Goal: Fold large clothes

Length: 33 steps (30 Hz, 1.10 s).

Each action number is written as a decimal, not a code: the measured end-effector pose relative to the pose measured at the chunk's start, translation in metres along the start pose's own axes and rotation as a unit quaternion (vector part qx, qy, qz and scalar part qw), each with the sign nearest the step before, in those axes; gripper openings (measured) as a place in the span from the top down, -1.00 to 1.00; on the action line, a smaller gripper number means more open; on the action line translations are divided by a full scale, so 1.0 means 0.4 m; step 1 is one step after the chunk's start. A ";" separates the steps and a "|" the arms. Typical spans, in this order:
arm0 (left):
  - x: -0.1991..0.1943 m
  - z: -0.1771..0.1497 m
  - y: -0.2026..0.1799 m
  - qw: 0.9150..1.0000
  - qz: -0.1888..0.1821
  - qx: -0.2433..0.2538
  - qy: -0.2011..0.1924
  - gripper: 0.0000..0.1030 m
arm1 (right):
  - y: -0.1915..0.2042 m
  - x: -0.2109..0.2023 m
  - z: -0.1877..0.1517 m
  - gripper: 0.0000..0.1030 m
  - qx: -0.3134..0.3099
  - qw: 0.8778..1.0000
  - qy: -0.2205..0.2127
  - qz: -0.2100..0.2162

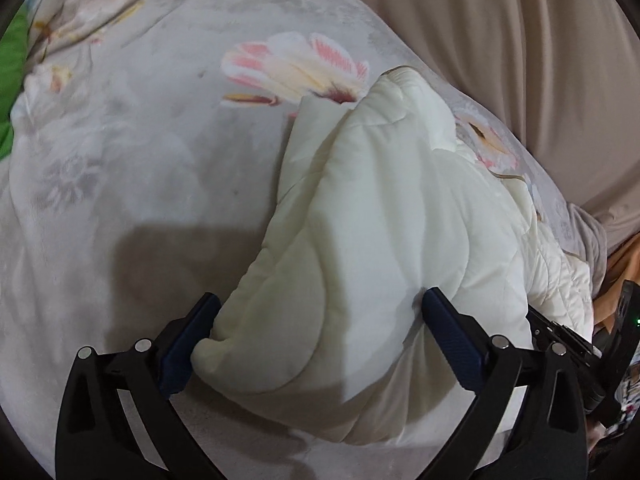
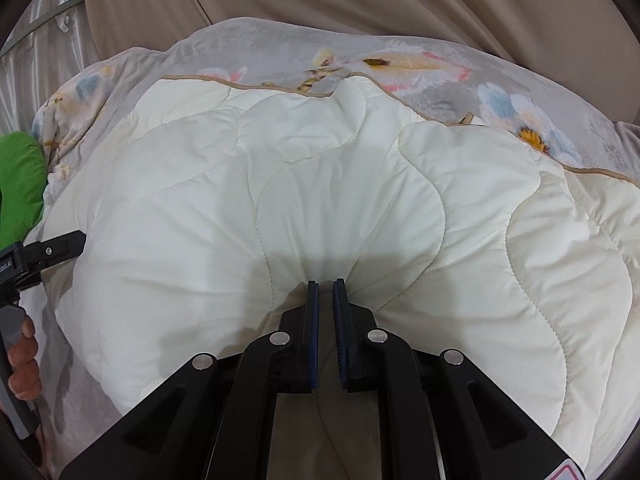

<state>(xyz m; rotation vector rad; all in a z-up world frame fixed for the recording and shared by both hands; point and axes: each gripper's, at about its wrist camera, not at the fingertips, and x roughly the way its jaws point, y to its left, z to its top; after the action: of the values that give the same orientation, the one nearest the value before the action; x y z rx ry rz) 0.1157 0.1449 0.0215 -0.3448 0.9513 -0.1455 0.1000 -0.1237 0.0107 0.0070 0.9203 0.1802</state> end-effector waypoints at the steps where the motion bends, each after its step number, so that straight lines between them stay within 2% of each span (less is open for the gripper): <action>1: -0.005 0.005 -0.012 1.000 -0.001 0.004 -0.004 -0.67 | 0.001 0.002 -0.001 0.78 -0.002 1.000 -0.002 -0.002; 2: -0.014 0.009 -0.023 1.000 -0.003 0.009 -0.010 -0.55 | 0.003 0.004 -0.001 0.78 -0.003 1.000 -0.003 -0.003; 4: -0.042 0.018 -0.058 0.999 -0.005 0.033 -0.028 0.06 | 0.006 0.007 -0.003 0.78 -0.005 1.000 -0.005 -0.005; 6: -0.086 0.029 -0.105 0.997 -0.001 0.056 -0.058 0.39 | 0.004 0.009 -0.003 0.78 -0.005 1.000 -0.006 -0.006; 9: -0.147 0.054 -0.160 0.993 -0.026 0.076 -0.090 0.58 | 0.000 0.013 -0.006 0.79 -0.005 1.000 -0.008 -0.006; 15: -0.258 0.078 -0.346 0.974 -0.103 0.151 -0.138 0.65 | -0.020 0.002 -0.005 0.79 0.006 1.000 -0.011 0.007; 19: -0.278 0.067 -0.454 0.962 -0.133 0.193 -0.141 0.68 | -0.078 -0.039 -0.006 0.79 0.048 0.996 -0.005 0.078; 23: -0.265 0.043 -0.553 0.952 -0.151 0.232 -0.130 0.70 | -0.111 -0.032 -0.035 0.82 0.062 0.990 0.014 0.127; 25: -0.244 0.029 -0.595 0.949 -0.154 0.246 -0.123 0.71 | -0.122 -0.028 -0.053 0.96 0.063 0.990 0.012 0.127; 26: -0.238 0.024 -0.607 0.949 -0.155 0.249 -0.119 0.71 | -0.128 -0.039 -0.058 0.97 0.069 0.988 0.012 0.134; 30: -0.240 0.017 -0.621 0.948 -0.152 0.255 -0.116 0.72 | -0.172 -0.150 -0.103 0.93 0.064 0.987 -0.011 0.144; 32: -0.255 0.014 -0.616 0.948 -0.155 0.253 -0.119 0.73 | -0.197 -0.153 -0.131 0.82 0.076 0.982 0.005 0.173; 33: -0.260 0.014 -0.617 0.948 -0.160 0.249 -0.119 0.74 | -0.203 -0.133 -0.140 0.84 0.082 0.978 0.018 0.189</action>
<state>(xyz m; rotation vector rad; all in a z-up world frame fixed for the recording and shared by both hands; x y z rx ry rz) 0.0678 -0.0564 0.1913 -0.0413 0.5859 -0.6163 0.0365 -0.2160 0.0120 0.3339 0.9615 0.4575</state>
